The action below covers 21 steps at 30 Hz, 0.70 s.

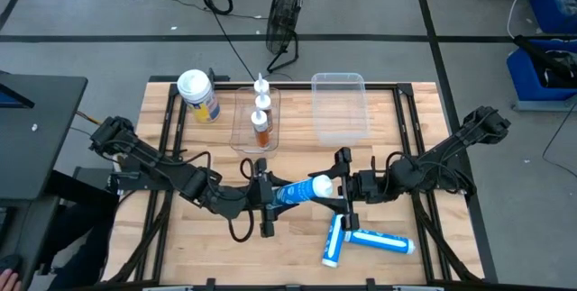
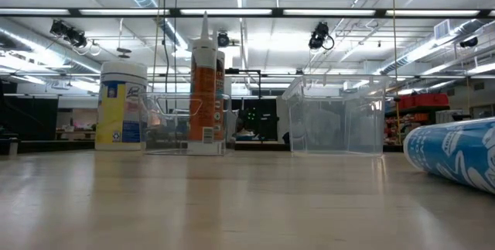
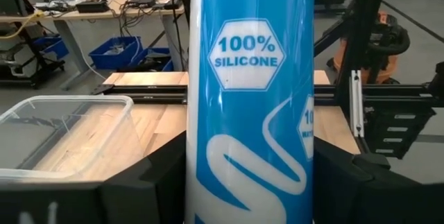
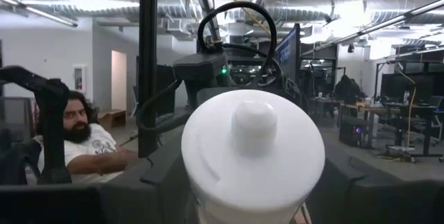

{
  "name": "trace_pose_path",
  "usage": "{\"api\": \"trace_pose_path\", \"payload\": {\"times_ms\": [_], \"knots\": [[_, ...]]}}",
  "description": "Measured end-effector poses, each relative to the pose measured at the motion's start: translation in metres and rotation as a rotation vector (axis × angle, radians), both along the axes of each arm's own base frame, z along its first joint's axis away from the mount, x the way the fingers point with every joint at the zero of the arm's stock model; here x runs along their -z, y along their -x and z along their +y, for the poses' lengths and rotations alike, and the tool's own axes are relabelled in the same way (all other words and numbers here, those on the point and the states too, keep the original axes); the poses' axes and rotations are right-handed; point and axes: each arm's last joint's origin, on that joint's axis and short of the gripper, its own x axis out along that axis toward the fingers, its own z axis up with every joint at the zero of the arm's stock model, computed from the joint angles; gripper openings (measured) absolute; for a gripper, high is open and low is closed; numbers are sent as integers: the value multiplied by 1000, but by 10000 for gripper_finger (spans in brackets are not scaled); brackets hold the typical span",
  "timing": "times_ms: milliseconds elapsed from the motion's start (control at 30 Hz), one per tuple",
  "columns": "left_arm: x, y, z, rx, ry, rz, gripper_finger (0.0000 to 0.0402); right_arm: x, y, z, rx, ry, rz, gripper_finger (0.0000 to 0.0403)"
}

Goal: Pick & place silicon tubes, Sealant and Lysol wipes
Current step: Put the left blue sealant into the right transparent bin

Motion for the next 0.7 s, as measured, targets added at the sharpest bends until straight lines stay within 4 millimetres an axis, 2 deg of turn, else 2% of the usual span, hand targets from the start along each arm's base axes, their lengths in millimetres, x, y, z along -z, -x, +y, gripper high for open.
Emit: {"api": "trace_pose_path", "payload": {"times_ms": [300,700], "knots": [[-1,0,3,-71,-3,-13,245,-9,11,-11,61,-5,42,210],[4,-3,14,-136,-37,30,294,-17,15,-27,82,-26,45,210]]}}
